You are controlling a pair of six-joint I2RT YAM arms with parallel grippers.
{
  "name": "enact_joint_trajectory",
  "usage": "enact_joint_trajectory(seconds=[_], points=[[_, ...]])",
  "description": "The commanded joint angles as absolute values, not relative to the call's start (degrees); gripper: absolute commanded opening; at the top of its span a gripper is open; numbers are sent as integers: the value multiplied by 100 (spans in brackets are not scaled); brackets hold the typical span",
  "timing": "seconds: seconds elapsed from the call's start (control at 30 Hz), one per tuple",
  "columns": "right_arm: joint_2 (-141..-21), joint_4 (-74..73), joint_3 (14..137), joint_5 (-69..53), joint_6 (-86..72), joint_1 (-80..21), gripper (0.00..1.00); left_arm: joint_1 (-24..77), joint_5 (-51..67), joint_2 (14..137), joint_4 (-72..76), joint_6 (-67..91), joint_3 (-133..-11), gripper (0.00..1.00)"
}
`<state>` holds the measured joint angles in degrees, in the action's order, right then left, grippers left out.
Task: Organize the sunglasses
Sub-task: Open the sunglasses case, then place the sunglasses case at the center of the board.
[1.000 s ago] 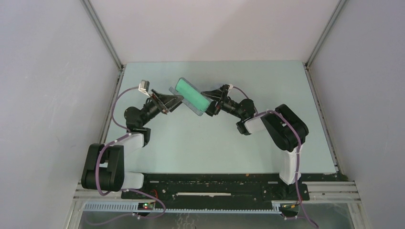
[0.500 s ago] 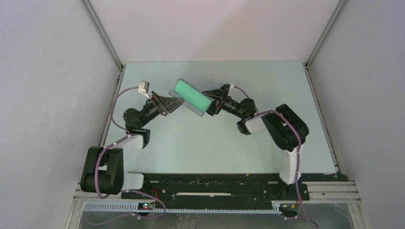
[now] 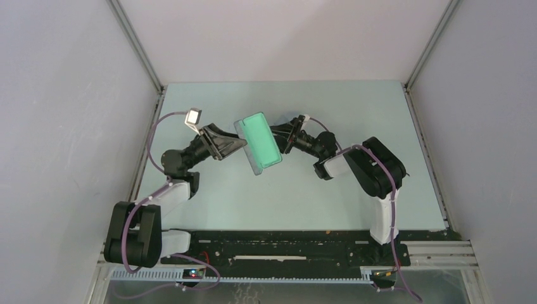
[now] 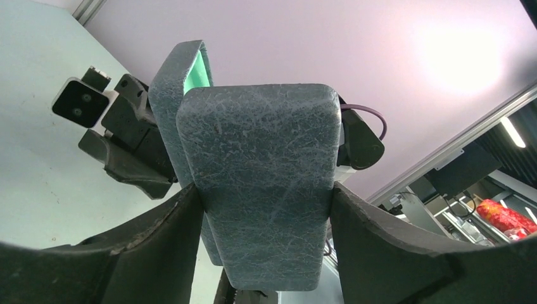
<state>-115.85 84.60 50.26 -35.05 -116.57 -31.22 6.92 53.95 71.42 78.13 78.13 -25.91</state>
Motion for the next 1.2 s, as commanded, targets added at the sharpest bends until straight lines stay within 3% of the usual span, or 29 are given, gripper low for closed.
enact_joint_trajectory(seconds=[0.0, 0.17, 0.37, 0.53, 0.8, 1.0, 1.1, 1.17], points=[[-11342, 8703, 5025, -3742, -13044, -2916, 55, 704, 5420, 7230, 8253, 7928, -2589, 0], [-10756, 7975, 4635, -4189, -11836, -2433, 59, 703, 5417, 7386, 8253, 8037, -2589, 0], [-9298, 5422, 4202, -4562, -9269, -1801, 62, 707, 5357, 7575, 8177, 8153, -2621, 0], [-8599, 3125, 4867, -5096, -6529, -1862, 69, 703, 5512, 7793, 8212, 8366, -2724, 0], [-8791, 2529, 5326, -5554, -5145, -2400, 73, 709, 5616, 7791, 8213, 8508, -2753, 0], [-9184, 3227, 5463, -5920, -5381, -2686, 73, 704, 5629, 7714, 8220, 8538, -2673, 0], [-9337, 3736, 5484, -6082, -5739, -2724, 71, 710, 5617, 7692, 8218, 8547, -2663, 0], [-9420, 3932, 5484, -6120, -5904, -2733, 64, 706, 5623, 7682, 8220, 8552, -2667, 0]])
